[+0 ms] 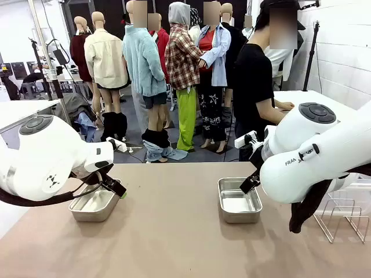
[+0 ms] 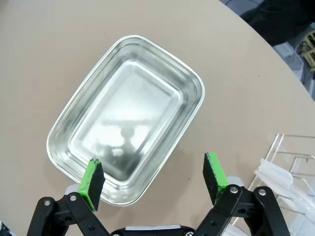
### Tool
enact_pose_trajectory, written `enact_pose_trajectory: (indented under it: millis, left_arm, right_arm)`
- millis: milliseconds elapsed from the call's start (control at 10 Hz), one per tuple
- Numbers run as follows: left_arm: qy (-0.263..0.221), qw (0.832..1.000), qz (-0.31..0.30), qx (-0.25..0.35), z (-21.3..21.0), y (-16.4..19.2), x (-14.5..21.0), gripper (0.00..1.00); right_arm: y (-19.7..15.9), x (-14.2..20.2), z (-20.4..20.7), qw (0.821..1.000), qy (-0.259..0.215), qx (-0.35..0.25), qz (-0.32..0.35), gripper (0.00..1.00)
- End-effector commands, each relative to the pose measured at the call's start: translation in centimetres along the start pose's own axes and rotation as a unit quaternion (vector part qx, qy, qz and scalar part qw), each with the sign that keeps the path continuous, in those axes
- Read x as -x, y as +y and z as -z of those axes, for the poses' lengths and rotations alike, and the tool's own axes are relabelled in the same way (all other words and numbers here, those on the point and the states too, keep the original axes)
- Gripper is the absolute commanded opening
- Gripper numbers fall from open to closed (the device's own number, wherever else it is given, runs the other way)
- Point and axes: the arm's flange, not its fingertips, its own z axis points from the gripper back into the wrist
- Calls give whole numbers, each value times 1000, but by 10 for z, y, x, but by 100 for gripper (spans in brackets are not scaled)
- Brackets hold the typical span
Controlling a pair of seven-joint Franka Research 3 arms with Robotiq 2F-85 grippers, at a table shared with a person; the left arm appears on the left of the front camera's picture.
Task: Place the bread in airtight containers.
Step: Lift both Airtight Container.
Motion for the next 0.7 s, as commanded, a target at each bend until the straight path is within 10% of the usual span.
enact_pose_trajectory:
  millis: [0,600]
  left_arm:
    - [0,1000,0,0,0,0,0,100]
    - [0,1000,0,0,0,0,0,100]
  right_arm:
    - [0,0,0,1000,0,0,0,100]
    - [0,0,0,1000,0,0,0,100]
